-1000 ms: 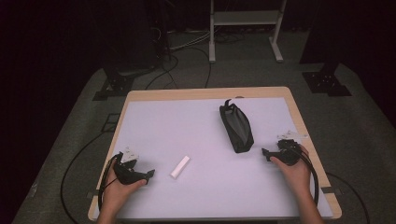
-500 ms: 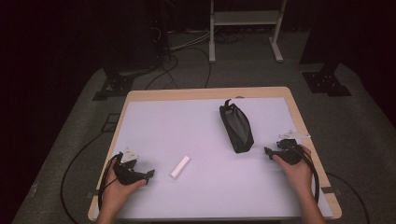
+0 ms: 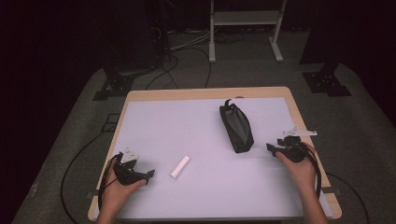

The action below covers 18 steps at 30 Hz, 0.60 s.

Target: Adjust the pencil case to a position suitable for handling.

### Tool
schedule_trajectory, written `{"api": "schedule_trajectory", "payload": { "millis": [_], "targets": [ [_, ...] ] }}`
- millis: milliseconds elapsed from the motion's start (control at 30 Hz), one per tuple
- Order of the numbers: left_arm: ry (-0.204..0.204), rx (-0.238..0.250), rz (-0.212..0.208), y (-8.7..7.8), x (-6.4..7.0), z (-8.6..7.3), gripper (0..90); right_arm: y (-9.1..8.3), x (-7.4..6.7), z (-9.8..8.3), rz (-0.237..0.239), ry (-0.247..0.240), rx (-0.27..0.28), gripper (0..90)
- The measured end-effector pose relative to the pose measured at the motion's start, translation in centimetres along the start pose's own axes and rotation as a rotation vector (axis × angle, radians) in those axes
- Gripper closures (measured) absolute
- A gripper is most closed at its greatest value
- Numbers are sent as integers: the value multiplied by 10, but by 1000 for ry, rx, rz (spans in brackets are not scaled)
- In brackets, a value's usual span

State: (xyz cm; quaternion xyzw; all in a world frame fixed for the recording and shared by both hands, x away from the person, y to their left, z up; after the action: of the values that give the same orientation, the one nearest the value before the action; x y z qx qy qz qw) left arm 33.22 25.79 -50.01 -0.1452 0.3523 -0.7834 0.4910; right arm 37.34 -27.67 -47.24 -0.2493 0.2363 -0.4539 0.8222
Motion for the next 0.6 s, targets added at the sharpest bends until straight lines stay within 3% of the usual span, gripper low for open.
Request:
{"api": "schedule_trajectory", "payload": {
  "millis": [600],
  "targets": [
    [1, 0, 1, 0, 0, 0, 18, -6, -9, 20, 41, -8, 28, 442]
  ]
}}
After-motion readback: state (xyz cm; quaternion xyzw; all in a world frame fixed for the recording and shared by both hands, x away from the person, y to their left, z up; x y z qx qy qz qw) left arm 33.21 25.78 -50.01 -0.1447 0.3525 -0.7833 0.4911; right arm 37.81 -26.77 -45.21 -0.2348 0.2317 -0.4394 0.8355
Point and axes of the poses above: each handheld gripper's, and its own axes: y roughly forward along the jaws, z roughly out of its top, x roughly to its right, the point moved 3 cm from there along y, roughly forward along the jaws, and after that the axes turned 8 degrees about z, right-handed, at the moved point
